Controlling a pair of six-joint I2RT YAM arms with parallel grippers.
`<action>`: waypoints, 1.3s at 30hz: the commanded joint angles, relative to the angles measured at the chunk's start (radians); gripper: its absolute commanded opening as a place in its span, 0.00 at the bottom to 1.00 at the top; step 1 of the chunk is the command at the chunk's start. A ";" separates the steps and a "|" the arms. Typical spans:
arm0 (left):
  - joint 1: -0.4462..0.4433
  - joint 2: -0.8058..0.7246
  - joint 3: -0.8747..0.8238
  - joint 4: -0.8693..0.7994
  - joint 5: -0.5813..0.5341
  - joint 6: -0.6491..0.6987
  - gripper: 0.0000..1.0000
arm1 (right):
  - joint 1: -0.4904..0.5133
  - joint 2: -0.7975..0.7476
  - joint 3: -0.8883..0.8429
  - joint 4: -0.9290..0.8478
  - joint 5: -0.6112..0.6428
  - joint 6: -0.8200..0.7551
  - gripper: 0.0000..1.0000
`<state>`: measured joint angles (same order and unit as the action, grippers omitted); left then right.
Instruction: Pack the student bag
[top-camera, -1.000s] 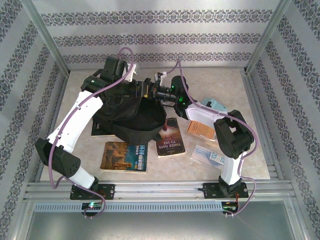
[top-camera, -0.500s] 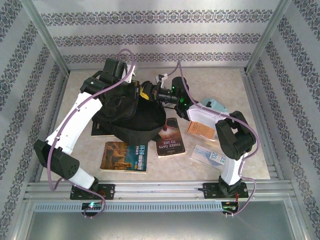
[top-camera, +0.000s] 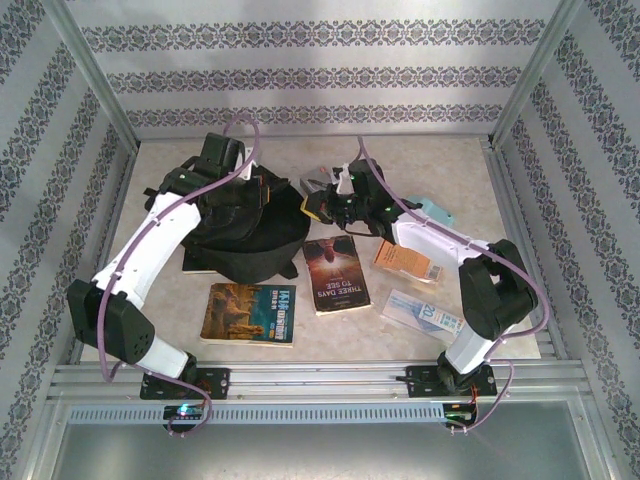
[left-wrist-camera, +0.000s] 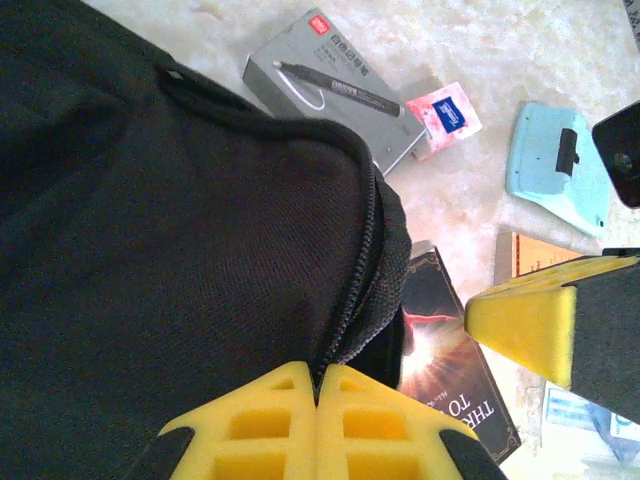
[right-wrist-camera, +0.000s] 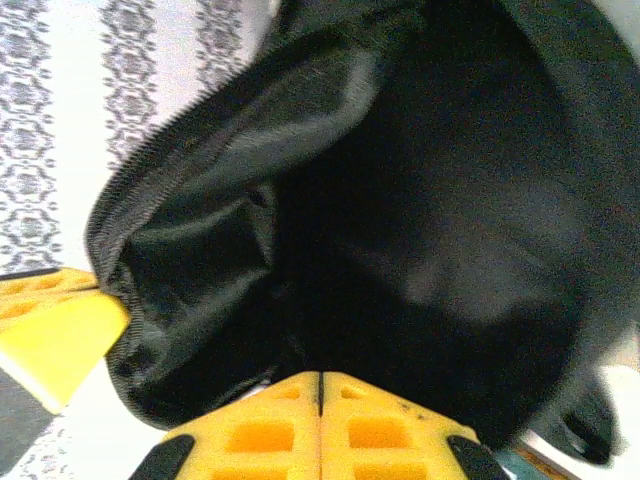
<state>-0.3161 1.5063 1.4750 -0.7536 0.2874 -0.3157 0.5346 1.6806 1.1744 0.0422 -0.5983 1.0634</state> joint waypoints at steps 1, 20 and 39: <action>0.015 -0.019 -0.010 0.057 0.037 -0.042 0.00 | 0.007 0.037 0.043 -0.095 0.035 -0.068 0.20; -0.010 -0.235 -0.165 0.035 0.147 -0.043 0.00 | 0.027 0.153 0.301 -0.152 -0.001 0.473 0.69; -0.150 -0.157 -0.077 -0.146 -0.114 0.110 0.54 | 0.098 0.149 0.303 -0.071 0.040 0.609 0.00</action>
<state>-0.4335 1.3350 1.3441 -0.8459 0.2684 -0.2398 0.6178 1.8725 1.4727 -0.0486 -0.5716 1.6520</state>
